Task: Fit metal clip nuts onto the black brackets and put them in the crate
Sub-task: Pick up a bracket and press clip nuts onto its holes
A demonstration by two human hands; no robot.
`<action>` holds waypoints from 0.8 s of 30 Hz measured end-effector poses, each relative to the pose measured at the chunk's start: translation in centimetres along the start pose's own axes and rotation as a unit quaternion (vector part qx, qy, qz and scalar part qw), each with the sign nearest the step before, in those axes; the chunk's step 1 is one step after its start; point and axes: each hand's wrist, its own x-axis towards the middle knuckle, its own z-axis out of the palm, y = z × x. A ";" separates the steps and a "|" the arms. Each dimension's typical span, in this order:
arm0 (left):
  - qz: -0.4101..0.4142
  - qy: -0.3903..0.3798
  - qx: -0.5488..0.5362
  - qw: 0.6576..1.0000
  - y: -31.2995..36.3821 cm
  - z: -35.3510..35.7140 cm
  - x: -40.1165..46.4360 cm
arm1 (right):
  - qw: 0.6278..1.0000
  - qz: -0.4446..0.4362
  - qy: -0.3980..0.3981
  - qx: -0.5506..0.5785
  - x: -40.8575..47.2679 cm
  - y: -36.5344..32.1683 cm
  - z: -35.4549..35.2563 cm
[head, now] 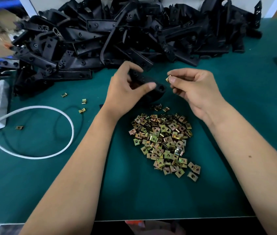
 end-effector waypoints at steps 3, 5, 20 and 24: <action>0.026 -0.010 0.054 0.998 0.1 0.1 -0.3 | 1.000 0.007 -0.001 -0.006 0.0 0.0 0.1; 0.050 -0.008 0.065 0.997 0.3 0.3 -0.4 | 1.000 0.007 -0.001 -0.012 -0.1 0.0 0.3; 0.109 -0.032 0.095 0.989 1.3 1.5 -0.7 | 0.996 -0.083 -0.005 -0.002 -1.0 -0.3 2.2; 0.110 -0.036 0.099 0.988 1.4 1.6 -0.8 | 0.996 -0.088 0.004 0.005 -1.1 -0.2 2.4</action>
